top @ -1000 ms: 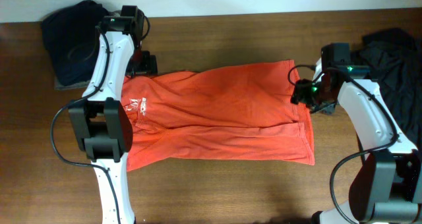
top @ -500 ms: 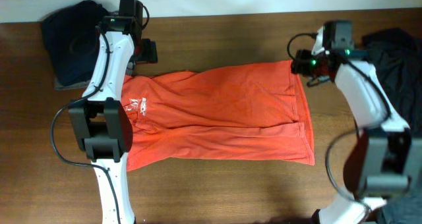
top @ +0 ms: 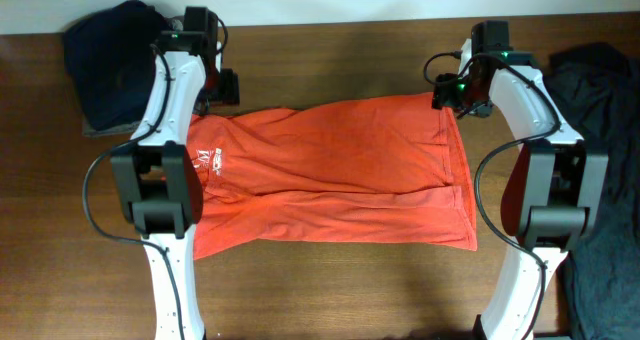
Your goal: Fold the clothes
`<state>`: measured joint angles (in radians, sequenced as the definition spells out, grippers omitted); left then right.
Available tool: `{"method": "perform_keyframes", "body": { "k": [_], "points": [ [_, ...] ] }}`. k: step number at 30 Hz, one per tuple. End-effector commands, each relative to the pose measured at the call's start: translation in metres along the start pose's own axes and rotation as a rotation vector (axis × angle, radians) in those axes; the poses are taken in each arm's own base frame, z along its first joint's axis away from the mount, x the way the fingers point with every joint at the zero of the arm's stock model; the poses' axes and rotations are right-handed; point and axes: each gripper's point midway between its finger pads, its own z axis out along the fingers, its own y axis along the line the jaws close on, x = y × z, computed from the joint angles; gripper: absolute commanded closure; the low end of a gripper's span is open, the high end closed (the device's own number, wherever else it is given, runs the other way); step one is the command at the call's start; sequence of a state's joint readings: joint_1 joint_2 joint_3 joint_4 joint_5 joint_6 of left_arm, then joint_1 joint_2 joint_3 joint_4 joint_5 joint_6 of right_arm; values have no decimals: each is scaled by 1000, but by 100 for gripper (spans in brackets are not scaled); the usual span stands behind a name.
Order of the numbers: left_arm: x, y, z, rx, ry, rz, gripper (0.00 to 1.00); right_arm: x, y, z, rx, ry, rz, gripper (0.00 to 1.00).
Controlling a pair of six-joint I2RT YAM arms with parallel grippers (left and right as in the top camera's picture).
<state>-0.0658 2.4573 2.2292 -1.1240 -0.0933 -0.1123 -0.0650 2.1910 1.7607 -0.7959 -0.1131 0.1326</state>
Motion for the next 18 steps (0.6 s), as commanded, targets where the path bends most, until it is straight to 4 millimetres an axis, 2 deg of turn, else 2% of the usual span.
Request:
{"method": "perform_keyframes", "body": {
  "k": [1, 9, 11, 14, 18],
  "points": [
    [16, -2, 28, 18, 78, 16, 27, -12, -4, 10, 38, -33, -60, 30],
    [18, 0, 32, 16, 87, 13, 28, -31, -4, 37, 26, -109, -93, 31],
    [18, 0, 32, 16, 87, 13, 29, -33, -3, 41, 24, -117, -93, 31],
    [18, 0, 32, 16, 86, 13, 36, -35, -3, 44, 22, -124, -95, 34],
    [18, -1, 36, 16, 89, 13, 36, -34, -1, 49, 19, -122, -99, 34]
  ]
}}
